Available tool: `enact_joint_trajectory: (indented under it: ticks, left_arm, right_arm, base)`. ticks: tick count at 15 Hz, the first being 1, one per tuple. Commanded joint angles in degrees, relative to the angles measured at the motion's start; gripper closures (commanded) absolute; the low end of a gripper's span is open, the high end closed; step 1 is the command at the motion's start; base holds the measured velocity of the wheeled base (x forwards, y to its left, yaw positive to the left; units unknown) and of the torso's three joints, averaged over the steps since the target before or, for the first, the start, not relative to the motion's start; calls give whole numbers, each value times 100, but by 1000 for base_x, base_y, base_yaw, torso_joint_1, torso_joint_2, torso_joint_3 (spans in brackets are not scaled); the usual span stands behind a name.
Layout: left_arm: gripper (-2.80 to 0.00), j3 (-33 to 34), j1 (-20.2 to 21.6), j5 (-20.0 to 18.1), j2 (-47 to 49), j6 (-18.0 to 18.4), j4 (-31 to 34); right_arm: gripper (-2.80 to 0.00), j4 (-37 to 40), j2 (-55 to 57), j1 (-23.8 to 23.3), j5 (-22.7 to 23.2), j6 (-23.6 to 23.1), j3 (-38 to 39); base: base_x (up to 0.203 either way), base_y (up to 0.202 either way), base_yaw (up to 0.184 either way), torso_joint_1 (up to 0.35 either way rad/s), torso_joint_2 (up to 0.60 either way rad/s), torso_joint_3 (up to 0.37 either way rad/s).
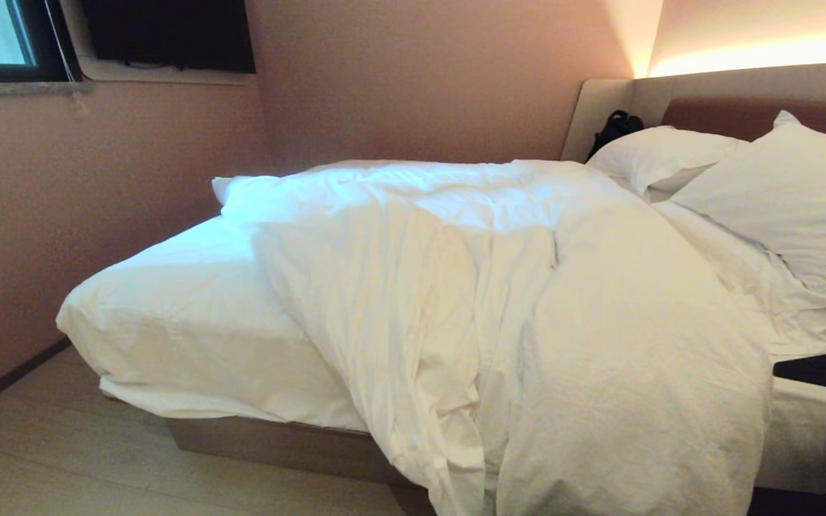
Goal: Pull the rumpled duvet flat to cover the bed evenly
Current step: Hold the folded corner of the quilt
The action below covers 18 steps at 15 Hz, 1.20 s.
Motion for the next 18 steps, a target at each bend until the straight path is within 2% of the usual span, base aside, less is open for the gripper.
enact_joint_trajectory:
  ticks: [1, 5, 8, 11, 15, 18]
  left_arm:
    - [0, 1, 9, -1, -2, 0, 0]
    - [0, 1, 4, -1, -2, 0, 0]
    - [0, 1, 9, -1, -2, 0, 0]
    - [0, 1, 2, -1, -2, 2, 0]
    - [0, 1, 8, -1, -2, 9, 0]
    - [0, 1, 9, -1, -2, 4, 0]
  right_arm:
    - [0, -14, 414, 62, 972, 18, -154]
    - [0, 98, 95, 93, 1106, 42, -78]
    - [0, 131, -892, 138, 1248, 43, 267]
    - [0, 207, -1840, 150, 1940, 50, 427]
    - [0, 520, -3143, 212, 2641, 41, 467]
    - [0, 772, -4095, 242, 2906, 28, 599]
  base:
    - [0, 0, 0, 0, 0, 0]
    - [0, 0, 0, 0, 0, 0]
    - [0, 0, 0, 0, 0, 0]
    - [0, 0, 0, 0, 0, 0]
    - [0, 0, 0, 0, 0, 0]
    - [0, 0, 0, 0, 0, 0]
